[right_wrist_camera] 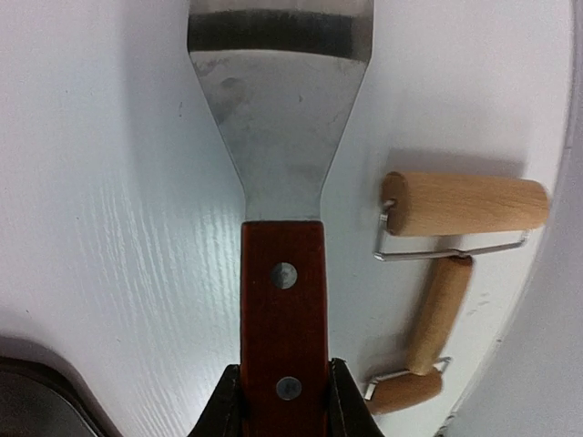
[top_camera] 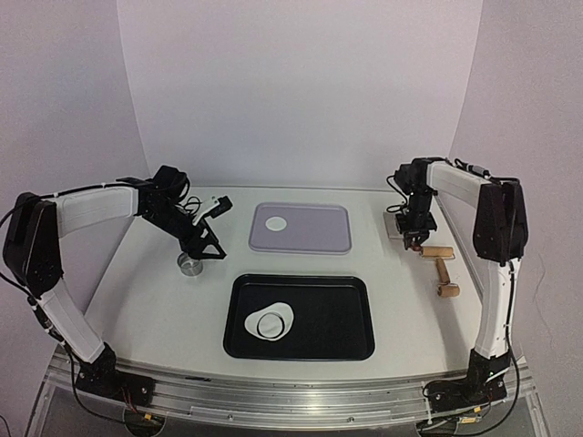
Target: Roll out the dumpling wrappers from the dough
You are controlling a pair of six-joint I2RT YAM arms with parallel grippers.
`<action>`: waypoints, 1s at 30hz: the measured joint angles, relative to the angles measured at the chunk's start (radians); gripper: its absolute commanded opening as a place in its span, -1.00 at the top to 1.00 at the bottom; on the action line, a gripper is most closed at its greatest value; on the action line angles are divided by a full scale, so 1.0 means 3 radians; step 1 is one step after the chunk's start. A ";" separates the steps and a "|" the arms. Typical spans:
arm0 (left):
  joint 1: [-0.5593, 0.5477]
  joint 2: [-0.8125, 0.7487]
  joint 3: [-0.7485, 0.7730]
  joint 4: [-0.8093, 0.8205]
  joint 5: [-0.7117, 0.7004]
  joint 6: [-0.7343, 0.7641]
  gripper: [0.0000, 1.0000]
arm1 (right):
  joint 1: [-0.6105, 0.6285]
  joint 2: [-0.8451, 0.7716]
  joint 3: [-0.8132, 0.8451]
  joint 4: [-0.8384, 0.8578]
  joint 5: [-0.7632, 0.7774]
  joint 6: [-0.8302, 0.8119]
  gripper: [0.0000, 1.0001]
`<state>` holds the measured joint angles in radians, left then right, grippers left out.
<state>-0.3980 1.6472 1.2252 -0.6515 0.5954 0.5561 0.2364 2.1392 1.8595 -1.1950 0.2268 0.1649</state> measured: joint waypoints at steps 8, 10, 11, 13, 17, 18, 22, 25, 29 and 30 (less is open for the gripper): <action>-0.0285 0.0294 0.0210 0.0033 -0.0249 0.0153 -0.33 | 0.0642 -0.1312 -0.0058 -0.0005 0.0843 -0.0674 1.00; -0.0384 0.0388 0.0223 0.0088 -0.0308 0.0169 -0.31 | 0.1021 -0.1664 -0.0205 0.0045 0.1011 -0.0839 1.00; -0.0425 0.0449 0.0236 0.0112 -0.0333 0.0179 -0.30 | 0.1204 -0.1786 -0.0298 0.0042 0.1047 -0.0909 1.00; -0.0503 0.0575 0.0257 0.0165 -0.0375 0.0212 -0.28 | 0.1574 -0.1999 -0.0506 0.0022 0.1091 -0.1040 1.00; -0.0611 0.0811 0.0263 0.0270 -0.0458 0.0265 -0.23 | 0.2057 -0.2172 -0.0928 -0.0175 0.1137 -0.1164 1.00; -0.0622 0.0862 0.0272 0.0290 -0.0476 0.0269 -0.21 | 0.2161 -0.2182 -0.1012 -0.0254 0.1161 -0.1169 1.00; -0.0647 0.1053 0.0347 0.0358 -0.0541 0.0288 -0.14 | 0.2509 -0.2203 -0.1230 -0.0467 0.1229 -0.1141 1.00; -0.0666 0.1177 0.0429 0.0417 -0.0590 0.0322 -0.08 | 0.2695 -0.2224 -0.1322 -0.0504 0.1228 -0.1099 1.00; -0.0688 0.1235 0.0435 0.0482 -0.0619 0.0355 0.02 | 0.2902 -0.2247 -0.1439 -0.0525 0.1158 -0.1049 1.00; -0.0691 0.1241 0.0435 0.0492 -0.0627 0.0368 0.05 | 0.2940 -0.2247 -0.1462 -0.0527 0.1127 -0.1042 1.00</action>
<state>-0.6051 2.0196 1.3556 -0.5040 0.4073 0.6664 1.1185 1.4652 1.4210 -1.3530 0.5650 -0.1477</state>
